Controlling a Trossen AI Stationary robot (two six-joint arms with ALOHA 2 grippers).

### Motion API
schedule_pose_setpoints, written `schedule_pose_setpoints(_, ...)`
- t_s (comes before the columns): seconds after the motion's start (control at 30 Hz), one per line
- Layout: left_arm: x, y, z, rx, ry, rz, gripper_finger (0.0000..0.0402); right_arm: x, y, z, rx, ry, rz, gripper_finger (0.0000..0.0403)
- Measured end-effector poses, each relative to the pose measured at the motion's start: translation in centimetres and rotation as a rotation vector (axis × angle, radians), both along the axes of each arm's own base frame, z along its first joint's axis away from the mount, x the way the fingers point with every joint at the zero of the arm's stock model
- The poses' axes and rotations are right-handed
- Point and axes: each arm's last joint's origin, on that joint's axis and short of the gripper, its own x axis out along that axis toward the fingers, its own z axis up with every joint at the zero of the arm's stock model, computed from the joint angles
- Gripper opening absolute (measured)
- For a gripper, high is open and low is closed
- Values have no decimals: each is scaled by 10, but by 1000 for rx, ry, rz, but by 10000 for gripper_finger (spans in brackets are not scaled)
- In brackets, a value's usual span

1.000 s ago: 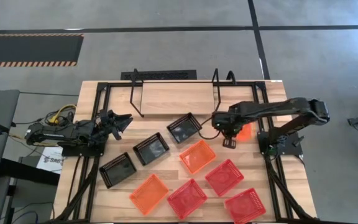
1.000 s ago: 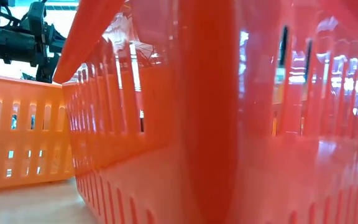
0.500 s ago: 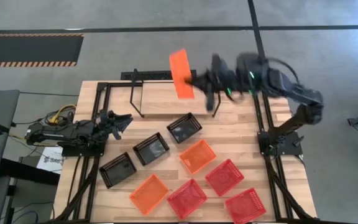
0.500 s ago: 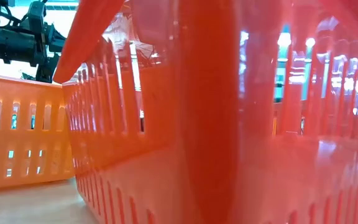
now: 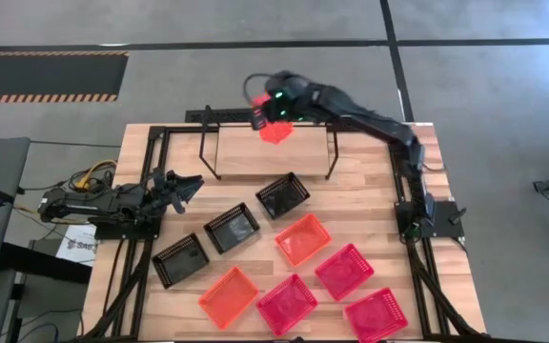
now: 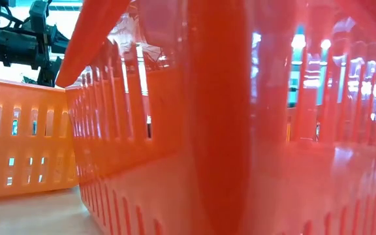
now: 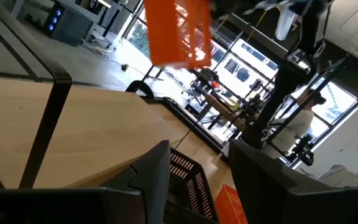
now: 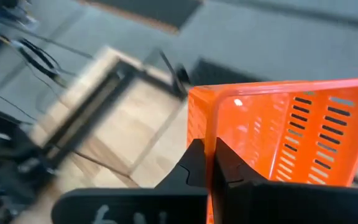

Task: Stack baskets on shelf by color
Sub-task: Put the top orange bin on the shelf

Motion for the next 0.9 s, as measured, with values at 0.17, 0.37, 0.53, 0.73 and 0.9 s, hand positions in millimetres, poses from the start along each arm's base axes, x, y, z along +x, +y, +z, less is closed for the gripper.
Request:
schedule_pose_setpoints(0.17,0,0,0,-8,-4,0,151,5,-10,-47,159,197,-100,3)
schedule_pose_setpoints(0.37,0,0,0,-6,-3,-1,151,-4,-30,-72,246,315,-215,3)
schedule_pose_setpoints(0.53,0,0,0,-2,-1,-1,151,-8,-45,-75,258,302,-261,3)
schedule_pose_setpoints(0.73,0,0,0,0,0,-1,151,-16,-48,-82,307,362,-308,3)
schedule_pose_setpoints(0.9,0,0,0,0,0,5,151,-16,-44,-84,328,380,-316,3)
